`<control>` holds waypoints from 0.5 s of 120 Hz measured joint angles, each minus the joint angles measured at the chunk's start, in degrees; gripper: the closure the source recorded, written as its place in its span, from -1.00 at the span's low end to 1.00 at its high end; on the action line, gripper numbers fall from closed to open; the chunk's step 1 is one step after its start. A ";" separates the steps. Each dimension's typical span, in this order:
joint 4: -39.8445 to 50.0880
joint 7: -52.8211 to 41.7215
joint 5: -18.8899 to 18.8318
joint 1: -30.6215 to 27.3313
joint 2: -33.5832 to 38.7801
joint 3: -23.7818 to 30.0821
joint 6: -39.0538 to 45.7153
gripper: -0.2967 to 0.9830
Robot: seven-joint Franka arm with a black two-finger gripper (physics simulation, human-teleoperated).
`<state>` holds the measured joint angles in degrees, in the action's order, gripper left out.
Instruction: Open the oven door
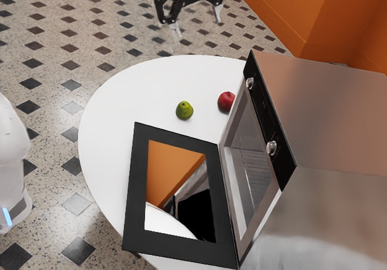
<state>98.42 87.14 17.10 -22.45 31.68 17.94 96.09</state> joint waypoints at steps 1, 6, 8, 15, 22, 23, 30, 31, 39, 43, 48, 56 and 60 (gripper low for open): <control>-1.27 0.75 -0.93 1.22 -1.44 -1.22 -0.84 -0.53; -5.19 4.63 -4.73 8.86 -7.29 -9.38 -4.61 -0.53; -5.98 6.16 -5.91 11.57 -9.01 -12.44 -5.92 -0.54; -5.93 11.19 -8.96 17.43 -12.64 -19.71 -9.78 -0.54; -3.48 15.75 -10.66 19.46 -13.79 -22.31 -12.43 -0.54; -2.97 16.36 -10.83 19.66 -13.79 -22.50 -12.71 -0.54; -0.31 20.43 -11.79 21.13 -13.21 -23.26 -14.33 -0.54; 0.03 20.98 -11.88 21.29 -13.12 -23.31 -14.52 -0.54; 2.38 25.12 -12.44 22.26 -12.29 -23.53 -15.70 -0.54; 3.36 27.03 -12.64 22.46 -11.84 -23.58 -16.06 -0.54; 4.47 29.26 -12.81 22.53 -11.51 -23.62 -16.32 -0.54; 5.99 32.54 -12.96 22.56 -11.44 -23.62 -16.36 -0.54; 6.72 34.05 -12.93 22.61 -11.46 -23.62 -16.18 -0.54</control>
<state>105.14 121.19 4.18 0.16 20.22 -5.68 79.91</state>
